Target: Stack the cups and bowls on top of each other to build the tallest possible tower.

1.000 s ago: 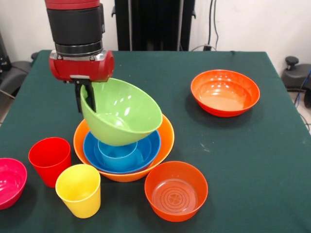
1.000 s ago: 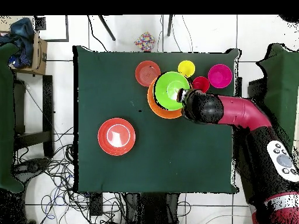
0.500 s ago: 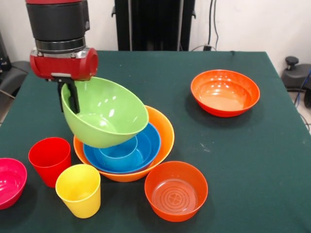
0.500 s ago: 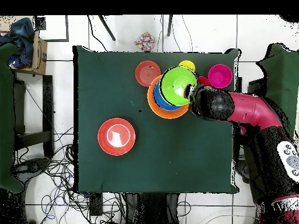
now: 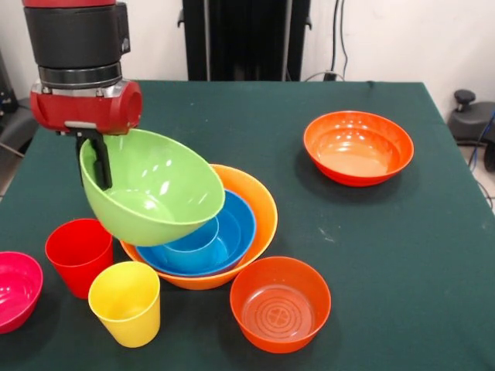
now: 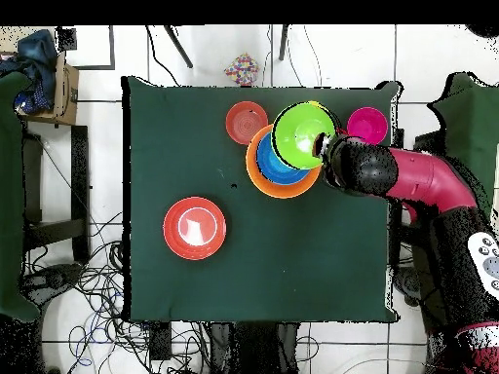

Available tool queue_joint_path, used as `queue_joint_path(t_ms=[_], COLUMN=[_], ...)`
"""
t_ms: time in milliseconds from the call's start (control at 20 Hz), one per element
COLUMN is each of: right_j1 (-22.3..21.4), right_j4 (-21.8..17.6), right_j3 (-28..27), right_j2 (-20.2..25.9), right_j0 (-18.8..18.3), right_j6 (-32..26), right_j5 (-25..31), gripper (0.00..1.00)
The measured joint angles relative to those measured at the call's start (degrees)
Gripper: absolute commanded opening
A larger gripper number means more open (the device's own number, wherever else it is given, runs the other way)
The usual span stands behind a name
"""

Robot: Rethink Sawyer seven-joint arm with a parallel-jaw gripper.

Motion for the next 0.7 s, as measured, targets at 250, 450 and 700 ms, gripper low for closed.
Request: queue_joint_path(t_ms=[250,450,700], right_j1=[0.67,1.17,1.95], right_j4=[0.19,0.61,3.32], right_j3=[-1.35,-2.01,-2.04], right_j2=[0.00,0.23,2.30], right_j0=[0.32,0.50,-0.18], right_j6=[0.00,0.00,0.00], right_j5=[0.00,0.01,0.01], gripper=[0.00,0.00,0.00])
